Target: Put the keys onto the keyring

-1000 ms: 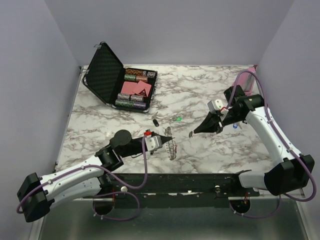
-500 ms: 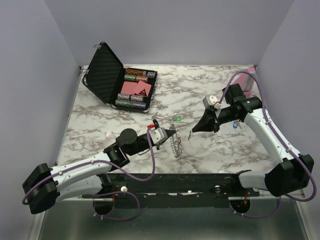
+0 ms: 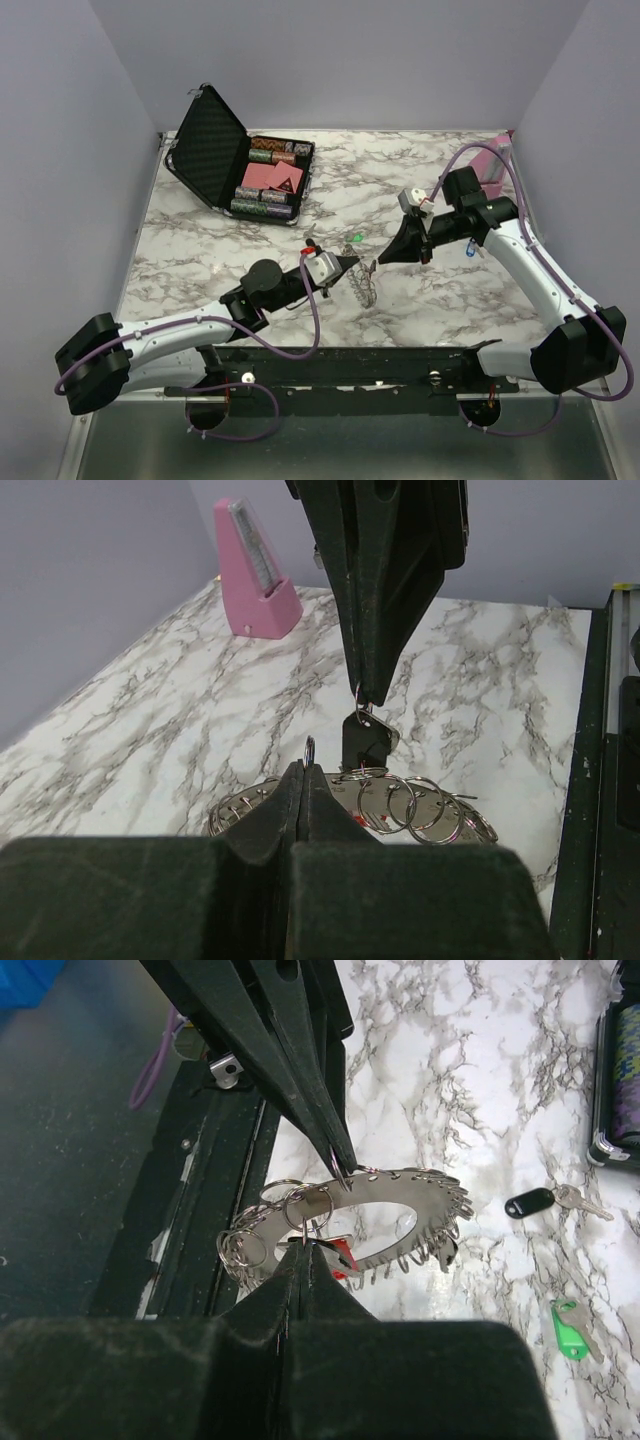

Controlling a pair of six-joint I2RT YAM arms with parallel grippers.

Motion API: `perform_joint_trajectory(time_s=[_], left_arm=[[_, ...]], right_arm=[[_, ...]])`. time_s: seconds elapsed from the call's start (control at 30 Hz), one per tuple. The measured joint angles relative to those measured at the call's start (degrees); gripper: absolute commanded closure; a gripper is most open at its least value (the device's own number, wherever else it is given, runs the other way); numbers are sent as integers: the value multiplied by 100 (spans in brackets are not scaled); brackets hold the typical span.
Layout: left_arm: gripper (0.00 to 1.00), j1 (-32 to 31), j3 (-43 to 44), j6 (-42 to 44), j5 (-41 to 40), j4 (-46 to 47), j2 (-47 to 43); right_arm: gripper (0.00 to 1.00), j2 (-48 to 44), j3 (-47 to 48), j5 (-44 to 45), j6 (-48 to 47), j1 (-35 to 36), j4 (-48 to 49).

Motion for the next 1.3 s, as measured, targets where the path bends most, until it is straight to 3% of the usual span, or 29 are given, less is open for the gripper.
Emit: perform_joint_trajectory(time_s=[0.57, 1.3], left_arm=[[100, -76, -164, -59, -168, 369, 164], [100, -44, -625, -1469, 37, 1102, 79]], right_arm=[[99, 0, -229, 50, 802, 0, 675], [100, 2, -304, 94, 278, 138, 570]])
